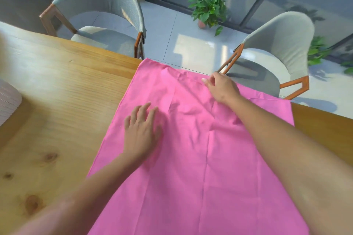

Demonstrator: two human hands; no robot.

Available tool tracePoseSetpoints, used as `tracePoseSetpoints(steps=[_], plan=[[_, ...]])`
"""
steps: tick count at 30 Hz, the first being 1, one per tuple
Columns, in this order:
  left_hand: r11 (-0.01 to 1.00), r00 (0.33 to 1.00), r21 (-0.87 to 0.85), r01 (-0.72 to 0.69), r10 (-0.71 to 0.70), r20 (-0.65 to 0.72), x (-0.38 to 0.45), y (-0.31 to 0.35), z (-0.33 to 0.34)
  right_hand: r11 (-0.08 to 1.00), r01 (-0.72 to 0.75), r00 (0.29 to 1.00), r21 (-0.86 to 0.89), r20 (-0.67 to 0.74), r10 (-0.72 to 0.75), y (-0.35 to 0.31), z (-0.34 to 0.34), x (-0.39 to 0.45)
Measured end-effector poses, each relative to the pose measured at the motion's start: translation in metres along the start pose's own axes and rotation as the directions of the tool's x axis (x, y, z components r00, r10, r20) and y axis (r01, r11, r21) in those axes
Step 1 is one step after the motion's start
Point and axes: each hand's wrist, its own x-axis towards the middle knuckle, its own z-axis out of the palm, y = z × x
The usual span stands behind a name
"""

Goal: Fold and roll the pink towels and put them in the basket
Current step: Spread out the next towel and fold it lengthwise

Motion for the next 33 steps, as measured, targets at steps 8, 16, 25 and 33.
tracePoseSetpoints(steps=[8, 16, 25, 33], plan=[[0.952, 0.953, 0.046, -0.303, 0.301, 0.044, 0.159, 0.034, 0.0, 0.98, -0.162, 0.977, -0.115, 0.124, 0.176, 0.162, -0.046, -0.054], [0.892, 0.876, 0.092, -0.443, 0.409, 0.254, 0.201, 0.074, 0.012, 0.938, -0.063, 0.995, -0.34, 0.047, 0.084, 0.202, -0.046, -0.051], [0.902, 0.878, 0.012, -0.431, 0.416, 0.236, 0.215, 0.088, 0.026, 0.922, -0.026, 0.997, -0.386, 0.056, 0.051, 0.219, -0.053, -0.038], [0.959, 0.948, -0.072, -0.275, 0.283, 0.147, 0.218, 0.087, 0.029, 0.981, -0.158, 0.987, -0.111, -0.032, 0.155, 0.236, -0.058, -0.041]])
